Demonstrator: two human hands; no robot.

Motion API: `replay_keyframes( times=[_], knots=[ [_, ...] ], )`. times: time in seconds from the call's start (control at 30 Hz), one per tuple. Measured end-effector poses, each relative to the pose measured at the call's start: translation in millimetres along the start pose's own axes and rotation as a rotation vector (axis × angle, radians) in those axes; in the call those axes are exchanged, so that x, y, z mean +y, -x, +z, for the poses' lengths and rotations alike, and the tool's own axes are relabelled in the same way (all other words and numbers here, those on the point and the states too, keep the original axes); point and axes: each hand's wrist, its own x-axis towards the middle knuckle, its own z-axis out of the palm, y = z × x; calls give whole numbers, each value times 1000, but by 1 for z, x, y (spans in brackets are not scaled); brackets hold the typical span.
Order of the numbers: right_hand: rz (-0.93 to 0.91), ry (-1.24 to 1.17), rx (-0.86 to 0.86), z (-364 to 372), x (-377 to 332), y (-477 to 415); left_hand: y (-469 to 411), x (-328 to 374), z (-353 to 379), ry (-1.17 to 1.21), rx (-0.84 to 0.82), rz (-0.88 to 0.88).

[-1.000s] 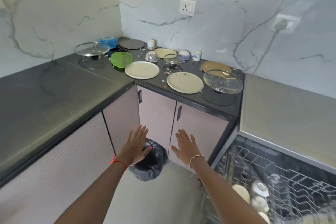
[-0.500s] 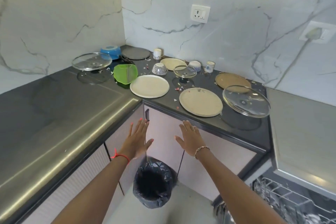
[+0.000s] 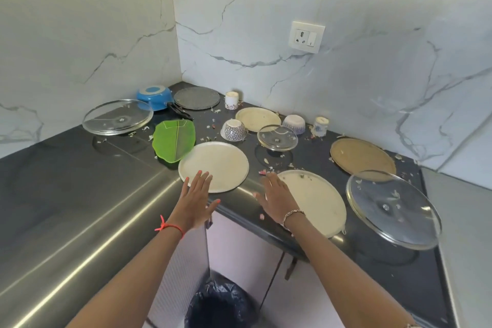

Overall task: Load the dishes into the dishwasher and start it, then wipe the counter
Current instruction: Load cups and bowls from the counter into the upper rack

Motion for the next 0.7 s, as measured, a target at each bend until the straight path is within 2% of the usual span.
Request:
replay_keyframes(
  times=[0.33, 0.57, 0.7],
  knots=[
    [38, -32, -9, -6, 9, -117, -110, -59, 8, 15, -49, -26],
    [56, -99, 22, -6, -5, -218, -201, -107, 8, 185, -61, 17],
    [89, -166, 52, -6, -9, -273, -254, -135, 17, 146, -131, 51]
  ],
)
